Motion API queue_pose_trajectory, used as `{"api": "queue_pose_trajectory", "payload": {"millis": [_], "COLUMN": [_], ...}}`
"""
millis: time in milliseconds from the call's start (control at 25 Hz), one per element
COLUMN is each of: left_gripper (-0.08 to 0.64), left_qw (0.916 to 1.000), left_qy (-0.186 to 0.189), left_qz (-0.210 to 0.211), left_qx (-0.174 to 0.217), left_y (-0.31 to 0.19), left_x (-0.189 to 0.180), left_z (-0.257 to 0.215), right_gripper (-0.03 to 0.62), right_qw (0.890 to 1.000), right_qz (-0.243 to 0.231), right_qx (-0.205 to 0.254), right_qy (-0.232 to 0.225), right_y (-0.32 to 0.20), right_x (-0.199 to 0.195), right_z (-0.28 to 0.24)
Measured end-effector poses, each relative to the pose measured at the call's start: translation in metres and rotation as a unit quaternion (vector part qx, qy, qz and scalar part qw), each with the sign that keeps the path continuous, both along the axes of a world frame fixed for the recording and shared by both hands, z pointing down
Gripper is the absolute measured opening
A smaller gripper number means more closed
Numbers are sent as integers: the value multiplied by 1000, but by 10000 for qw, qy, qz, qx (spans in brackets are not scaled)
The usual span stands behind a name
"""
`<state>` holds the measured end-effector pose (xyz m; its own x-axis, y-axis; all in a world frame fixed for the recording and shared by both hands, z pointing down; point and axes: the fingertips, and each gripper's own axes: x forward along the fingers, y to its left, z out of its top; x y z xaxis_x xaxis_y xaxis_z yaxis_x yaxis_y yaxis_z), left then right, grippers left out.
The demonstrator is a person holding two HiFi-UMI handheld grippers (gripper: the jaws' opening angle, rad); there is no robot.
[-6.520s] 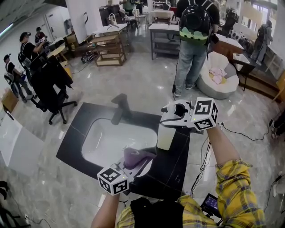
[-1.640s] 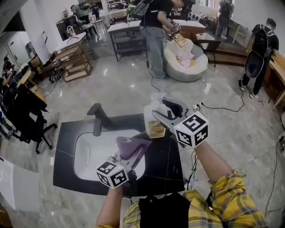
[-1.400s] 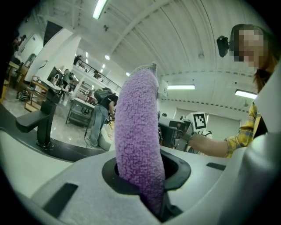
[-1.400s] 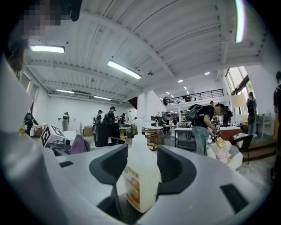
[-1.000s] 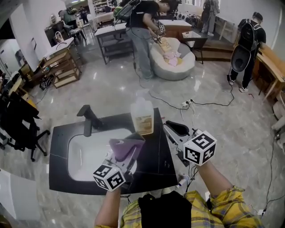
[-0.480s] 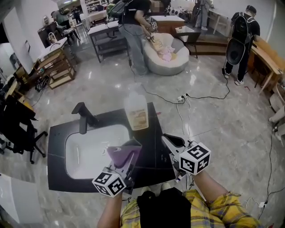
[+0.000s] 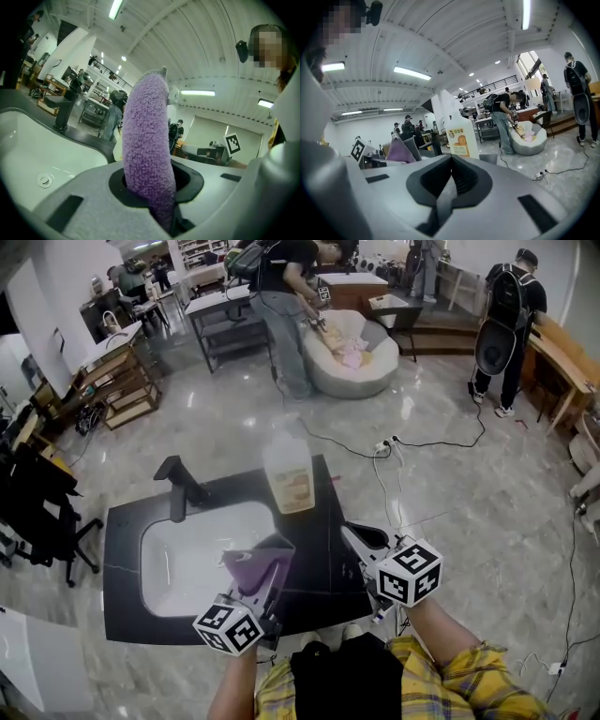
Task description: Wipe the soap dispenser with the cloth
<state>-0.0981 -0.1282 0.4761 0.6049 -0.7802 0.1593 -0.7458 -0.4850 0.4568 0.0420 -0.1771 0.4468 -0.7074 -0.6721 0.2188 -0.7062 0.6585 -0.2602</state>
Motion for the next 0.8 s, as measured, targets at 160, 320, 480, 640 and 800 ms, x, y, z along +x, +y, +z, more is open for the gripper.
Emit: {"api": "queue_pose_trajectory", "payload": {"millis": [160,320,480,640,800], "left_gripper": [57,57,57,57,57], "left_qw": [10000,10000,10000,10000,10000], "left_qy": [-42,-59,-72,-56,-54], "left_qz": [25,30,45,41,32], "left_qx": [11,23,21,21,16], "left_y": [0,0,2,4,3], "left_x": [0,0,1,1,2], "left_z": [0,-2,-4,-5,-4], "right_gripper": [6,6,6,6,6], "right_qw": [10000,10000,9999,9999,9998], "right_qz": [-42,-70,-99,-133,-176], "right_qx": [-13,11,-5,-24,-22], "right_qy": [2,-21,-29,-13,14], "right_y": [1,1,3,4,5], "right_x": [-3,-6,-7,-8,-10], "right_z": [1,-3,-4,-2,-2]}}
